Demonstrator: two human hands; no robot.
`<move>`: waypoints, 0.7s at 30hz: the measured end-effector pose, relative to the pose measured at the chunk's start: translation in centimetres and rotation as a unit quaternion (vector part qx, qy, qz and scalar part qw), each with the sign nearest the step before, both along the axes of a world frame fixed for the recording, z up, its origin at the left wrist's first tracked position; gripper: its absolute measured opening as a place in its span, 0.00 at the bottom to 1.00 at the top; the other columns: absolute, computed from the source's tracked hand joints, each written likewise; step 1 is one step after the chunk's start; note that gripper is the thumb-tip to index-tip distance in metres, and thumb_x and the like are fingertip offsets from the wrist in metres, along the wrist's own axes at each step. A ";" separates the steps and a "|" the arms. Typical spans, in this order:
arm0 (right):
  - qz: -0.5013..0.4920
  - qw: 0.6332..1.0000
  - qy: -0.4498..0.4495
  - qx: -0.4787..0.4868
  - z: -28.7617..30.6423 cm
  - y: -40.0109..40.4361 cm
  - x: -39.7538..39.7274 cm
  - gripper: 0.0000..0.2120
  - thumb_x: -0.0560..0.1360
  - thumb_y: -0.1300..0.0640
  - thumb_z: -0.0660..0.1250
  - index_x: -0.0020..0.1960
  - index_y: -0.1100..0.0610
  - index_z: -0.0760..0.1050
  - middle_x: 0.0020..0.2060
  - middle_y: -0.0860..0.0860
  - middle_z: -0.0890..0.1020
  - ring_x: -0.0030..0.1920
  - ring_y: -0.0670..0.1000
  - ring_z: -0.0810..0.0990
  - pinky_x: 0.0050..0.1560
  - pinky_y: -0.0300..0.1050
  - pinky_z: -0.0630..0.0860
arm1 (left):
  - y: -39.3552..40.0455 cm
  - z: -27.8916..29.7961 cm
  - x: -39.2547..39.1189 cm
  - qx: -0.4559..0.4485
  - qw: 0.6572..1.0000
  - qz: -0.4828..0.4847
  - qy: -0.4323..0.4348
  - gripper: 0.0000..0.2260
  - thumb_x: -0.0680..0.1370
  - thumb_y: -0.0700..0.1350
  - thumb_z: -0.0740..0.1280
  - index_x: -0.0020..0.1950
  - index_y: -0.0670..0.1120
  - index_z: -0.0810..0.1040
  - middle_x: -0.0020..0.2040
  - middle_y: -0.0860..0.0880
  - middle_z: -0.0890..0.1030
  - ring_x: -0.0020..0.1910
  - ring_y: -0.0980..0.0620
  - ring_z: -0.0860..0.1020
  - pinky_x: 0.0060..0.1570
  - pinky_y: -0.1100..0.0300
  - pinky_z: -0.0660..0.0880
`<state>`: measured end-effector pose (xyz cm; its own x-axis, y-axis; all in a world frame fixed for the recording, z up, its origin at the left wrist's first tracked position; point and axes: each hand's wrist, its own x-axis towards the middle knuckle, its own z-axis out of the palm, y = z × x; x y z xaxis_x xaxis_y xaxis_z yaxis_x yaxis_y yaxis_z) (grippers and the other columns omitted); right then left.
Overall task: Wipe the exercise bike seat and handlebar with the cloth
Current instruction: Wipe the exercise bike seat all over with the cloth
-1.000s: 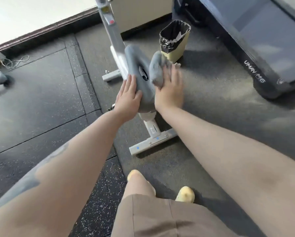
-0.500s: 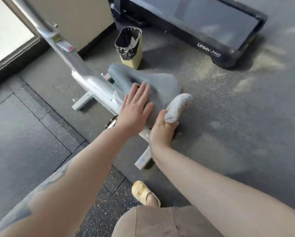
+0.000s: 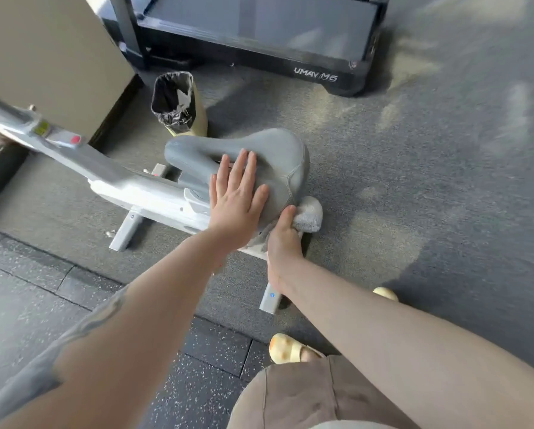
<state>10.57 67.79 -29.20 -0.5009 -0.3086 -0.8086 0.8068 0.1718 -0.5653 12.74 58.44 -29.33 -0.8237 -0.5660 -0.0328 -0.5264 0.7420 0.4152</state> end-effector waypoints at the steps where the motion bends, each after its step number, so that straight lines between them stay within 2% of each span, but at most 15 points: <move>1: 0.010 1.000 0.003 -0.006 -0.2 0.2 -0.2 0.32 0.77 0.34 0.47 0.63 0.57 0.73 0.57 0.49 0.79 0.59 0.53 0.75 0.62 0.46 0.68 | 0.0 -0.1 0.0 -0.004 1.000 -0.004 0.004 0.26 0.80 0.56 0.46 0.77 0.53 0.45 0.78 0.55 0.47 0.76 0.51 0.39 0.72 0.51 0.38; 4: 0.013 0.995 0.096 -0.015 0.6 0.6 0.1 0.30 0.79 0.37 0.48 0.66 0.57 0.71 0.62 0.52 0.77 0.63 0.52 0.74 0.60 0.41 0.67 | 0.3 -0.2 0.2 -0.009 1.000 0.004 0.013 0.26 0.80 0.56 0.45 0.77 0.52 0.46 0.78 0.54 0.47 0.76 0.50 0.39 0.72 0.51 0.37; 5: -0.011 0.984 0.176 -0.005 1.1 0.6 0.0 0.28 0.79 0.39 0.50 0.68 0.58 0.69 0.65 0.53 0.75 0.66 0.53 0.72 0.61 0.39 0.66 | 0.3 -0.2 0.2 -0.003 1.000 0.005 0.016 0.26 0.80 0.56 0.46 0.77 0.51 0.46 0.78 0.54 0.47 0.76 0.50 0.39 0.72 0.52 0.36; 6: -0.028 0.954 0.298 0.011 1.7 0.2 -0.7 0.26 0.80 0.43 0.52 0.71 0.59 0.65 0.68 0.55 0.71 0.69 0.53 0.68 0.64 0.39 0.64 | 0.3 -0.3 0.1 0.004 1.000 0.007 0.020 0.26 0.80 0.55 0.46 0.77 0.51 0.46 0.78 0.54 0.47 0.76 0.51 0.39 0.72 0.52 0.36; 8: 0.073 0.851 0.515 0.070 2.4 -1.5 -3.8 0.26 0.81 0.50 0.55 0.75 0.60 0.58 0.74 0.57 0.62 0.74 0.54 0.59 0.72 0.45 0.56 | 0.6 -0.3 0.0 0.017 0.999 0.023 0.045 0.26 0.80 0.54 0.47 0.77 0.50 0.49 0.78 0.53 0.49 0.77 0.52 0.40 0.72 0.53 0.37; 9: 0.161 0.798 0.568 0.122 2.5 -2.4 -5.7 0.26 0.81 0.51 0.55 0.76 0.58 0.55 0.75 0.56 0.58 0.75 0.55 0.55 0.74 0.49 0.52 | 1.1 -0.4 0.1 0.017 0.997 0.041 0.068 0.26 0.80 0.54 0.47 0.77 0.49 0.51 0.78 0.52 0.51 0.77 0.52 0.42 0.73 0.53 0.38; 10: 0.236 0.749 0.593 0.178 2.3 -3.0 -7.4 0.27 0.80 0.50 0.55 0.76 0.55 0.54 0.76 0.54 0.56 0.75 0.56 0.53 0.74 0.53 0.50 | 2.0 -0.5 0.3 0.011 0.994 0.066 0.092 0.25 0.80 0.54 0.47 0.77 0.48 0.53 0.78 0.52 0.53 0.77 0.52 0.43 0.75 0.53 0.40; 12: 0.323 0.652 0.643 0.239 1.4 -2.6 -8.8 0.27 0.80 0.49 0.54 0.77 0.52 0.53 0.77 0.52 0.54 0.76 0.56 0.51 0.74 0.55 0.50 | 4.0 -0.7 0.8 0.002 0.984 0.121 0.132 0.23 0.82 0.50 0.48 0.77 0.46 0.54 0.78 0.50 0.54 0.77 0.52 0.46 0.76 0.52 0.45; 13: 0.346 0.616 0.670 0.229 0.9 -1.7 -8.2 0.27 0.80 0.48 0.54 0.77 0.51 0.53 0.77 0.51 0.54 0.76 0.56 0.50 0.74 0.56 0.51 | 4.7 -0.9 1.1 0.010 0.979 0.139 0.146 0.23 0.82 0.49 0.48 0.77 0.46 0.53 0.78 0.50 0.54 0.77 0.52 0.46 0.76 0.51 0.46; 14: 0.360 0.596 0.692 0.190 0.6 -0.5 -7.0 0.27 0.79 0.47 0.54 0.76 0.51 0.55 0.77 0.51 0.55 0.76 0.55 0.50 0.74 0.57 0.53 | 5.0 -1.0 1.3 0.022 0.978 0.142 0.154 0.23 0.82 0.48 0.48 0.77 0.46 0.52 0.78 0.50 0.53 0.77 0.52 0.45 0.76 0.51 0.47; 16: 0.399 0.581 0.703 0.096 0.0 2.5 -5.1 0.28 0.77 0.47 0.55 0.76 0.50 0.56 0.76 0.49 0.57 0.76 0.53 0.51 0.73 0.59 0.56 | 4.6 -1.2 1.9 0.040 0.981 0.113 0.150 0.24 0.82 0.49 0.47 0.77 0.47 0.51 0.78 0.51 0.51 0.77 0.54 0.43 0.76 0.51 0.46; 17: 0.438 0.544 0.711 0.084 -0.1 3.4 -5.5 0.29 0.76 0.46 0.54 0.76 0.49 0.54 0.76 0.48 0.56 0.76 0.52 0.50 0.74 0.58 0.54 | 4.1 -1.2 2.2 0.042 0.984 0.092 0.145 0.24 0.81 0.50 0.47 0.77 0.48 0.51 0.78 0.52 0.50 0.77 0.55 0.41 0.76 0.51 0.46; 19: 0.518 0.410 0.743 0.105 0.5 3.2 -9.8 0.33 0.74 0.44 0.52 0.77 0.47 0.47 0.77 0.47 0.53 0.76 0.49 0.47 0.74 0.55 0.47 | 2.9 -1.0 2.9 0.041 0.990 0.052 0.127 0.24 0.81 0.53 0.46 0.77 0.51 0.50 0.78 0.55 0.49 0.76 0.57 0.40 0.76 0.54 0.45; 20: 0.528 0.368 0.751 0.148 1.2 2.2 -12.0 0.33 0.75 0.44 0.51 0.77 0.47 0.45 0.77 0.47 0.51 0.77 0.49 0.45 0.75 0.54 0.43 | 2.4 -0.9 3.2 0.032 0.992 0.035 0.113 0.24 0.81 0.53 0.47 0.77 0.53 0.48 0.78 0.57 0.48 0.76 0.58 0.40 0.76 0.55 0.45; 21: 0.519 0.374 0.743 0.198 1.7 0.9 -13.7 0.32 0.77 0.44 0.51 0.77 0.48 0.43 0.77 0.47 0.49 0.77 0.49 0.43 0.75 0.52 0.40 | 2.1 -0.8 3.4 0.019 0.995 0.022 0.098 0.24 0.82 0.54 0.47 0.77 0.53 0.47 0.78 0.57 0.48 0.76 0.58 0.40 0.75 0.56 0.44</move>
